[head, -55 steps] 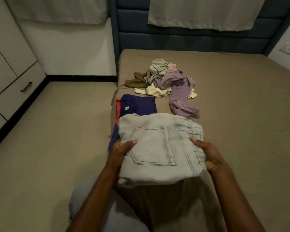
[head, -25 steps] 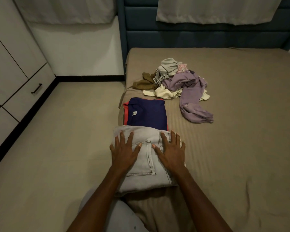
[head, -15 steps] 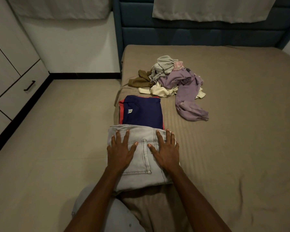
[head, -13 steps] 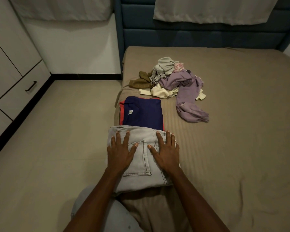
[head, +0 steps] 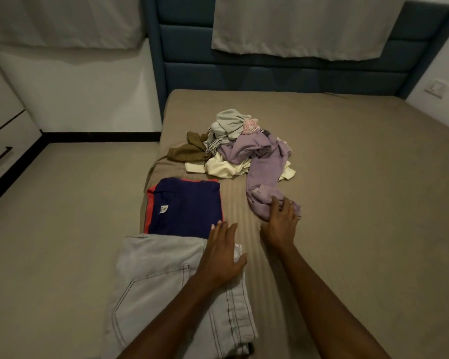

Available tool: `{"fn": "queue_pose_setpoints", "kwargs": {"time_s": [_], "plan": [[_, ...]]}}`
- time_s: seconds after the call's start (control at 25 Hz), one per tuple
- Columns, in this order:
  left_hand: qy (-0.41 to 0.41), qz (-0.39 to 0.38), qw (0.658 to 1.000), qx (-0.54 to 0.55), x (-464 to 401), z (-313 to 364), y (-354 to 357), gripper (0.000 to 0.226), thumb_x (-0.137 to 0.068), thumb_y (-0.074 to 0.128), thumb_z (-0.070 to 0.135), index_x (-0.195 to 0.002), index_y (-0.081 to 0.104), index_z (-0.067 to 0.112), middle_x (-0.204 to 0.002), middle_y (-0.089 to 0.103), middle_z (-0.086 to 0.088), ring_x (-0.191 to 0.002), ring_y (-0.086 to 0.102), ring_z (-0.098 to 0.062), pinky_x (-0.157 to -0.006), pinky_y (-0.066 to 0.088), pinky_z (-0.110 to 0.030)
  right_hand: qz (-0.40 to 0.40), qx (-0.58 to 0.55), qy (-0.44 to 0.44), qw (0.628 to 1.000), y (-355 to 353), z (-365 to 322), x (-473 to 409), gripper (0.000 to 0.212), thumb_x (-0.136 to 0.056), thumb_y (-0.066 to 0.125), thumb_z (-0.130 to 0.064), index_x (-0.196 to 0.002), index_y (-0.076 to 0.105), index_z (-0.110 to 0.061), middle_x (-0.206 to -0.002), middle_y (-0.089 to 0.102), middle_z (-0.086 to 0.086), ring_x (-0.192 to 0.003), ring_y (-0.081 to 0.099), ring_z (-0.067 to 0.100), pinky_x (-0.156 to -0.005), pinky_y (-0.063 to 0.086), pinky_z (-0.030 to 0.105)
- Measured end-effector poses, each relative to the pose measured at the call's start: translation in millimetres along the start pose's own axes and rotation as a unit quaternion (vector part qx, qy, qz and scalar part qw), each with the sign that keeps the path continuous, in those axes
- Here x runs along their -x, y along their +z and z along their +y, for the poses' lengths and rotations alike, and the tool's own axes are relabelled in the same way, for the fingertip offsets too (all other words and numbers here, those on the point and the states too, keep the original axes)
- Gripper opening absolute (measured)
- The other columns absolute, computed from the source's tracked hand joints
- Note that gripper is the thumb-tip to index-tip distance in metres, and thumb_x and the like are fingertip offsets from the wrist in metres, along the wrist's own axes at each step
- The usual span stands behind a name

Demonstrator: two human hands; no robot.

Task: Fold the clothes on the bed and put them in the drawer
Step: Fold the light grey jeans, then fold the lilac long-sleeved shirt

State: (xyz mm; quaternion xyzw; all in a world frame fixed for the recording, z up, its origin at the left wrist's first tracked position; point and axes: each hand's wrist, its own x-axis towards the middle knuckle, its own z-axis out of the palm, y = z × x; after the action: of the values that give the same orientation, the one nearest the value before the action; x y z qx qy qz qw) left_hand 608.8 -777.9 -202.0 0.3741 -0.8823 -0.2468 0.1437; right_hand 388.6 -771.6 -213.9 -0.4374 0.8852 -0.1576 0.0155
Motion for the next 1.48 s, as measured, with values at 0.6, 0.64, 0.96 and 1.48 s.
{"fn": "queue_pose_setpoints", "kwargs": {"time_s": [0.6,0.64,0.96,1.48], "plan": [[-0.242,-0.053,0.933,0.260,-84,77,54,0.094,-0.085,0.072,0.016,-0.160,0.014,0.014,-0.136,0.056,-0.015,-0.117,0.061,-0.032,-0.093,0.055,-0.038,-0.007,-0.009,-0.193,0.981,-2,75,94,0.038,-0.057,0.087,-0.054,-0.049,0.057,-0.031,-0.045,0.054,-0.013,-0.036,0.047,0.005,-0.036,0.038,0.020],[-0.224,-0.073,0.938,0.253,-69,85,59,0.091,-0.085,0.071,0.014,-0.158,0.018,0.013,-0.131,0.059,-0.015,-0.114,0.062,-0.033,-0.090,0.055,-0.038,0.001,-0.016,-0.192,0.981,-6,83,117,0.036,-0.061,0.081,-0.054,-0.048,0.057,-0.031,-0.046,0.053,-0.014,-0.037,0.046,0.003,-0.037,0.038,0.019],[-0.137,-0.157,0.950,0.234,76,129,85,0.066,-0.069,0.077,0.032,-0.128,0.052,0.017,-0.119,0.069,-0.006,-0.106,0.067,-0.025,-0.092,0.057,-0.043,0.012,0.007,-0.160,0.987,-26,124,265,0.047,-0.066,0.049,-0.067,-0.047,0.055,-0.024,-0.045,0.053,-0.010,-0.035,0.050,0.008,-0.033,0.035,0.023],[-0.177,-0.082,0.978,0.081,164,149,71,0.034,-0.087,0.056,0.021,-0.119,0.049,0.010,-0.117,0.065,-0.014,-0.105,0.064,-0.034,-0.085,0.052,-0.041,-0.029,-0.495,0.217,0.841,-77,148,297,0.021,-0.093,0.074,-0.010,-0.113,0.069,-0.010,-0.104,0.075,0.003,-0.093,0.070,0.016,-0.081,0.058,0.031]]}}
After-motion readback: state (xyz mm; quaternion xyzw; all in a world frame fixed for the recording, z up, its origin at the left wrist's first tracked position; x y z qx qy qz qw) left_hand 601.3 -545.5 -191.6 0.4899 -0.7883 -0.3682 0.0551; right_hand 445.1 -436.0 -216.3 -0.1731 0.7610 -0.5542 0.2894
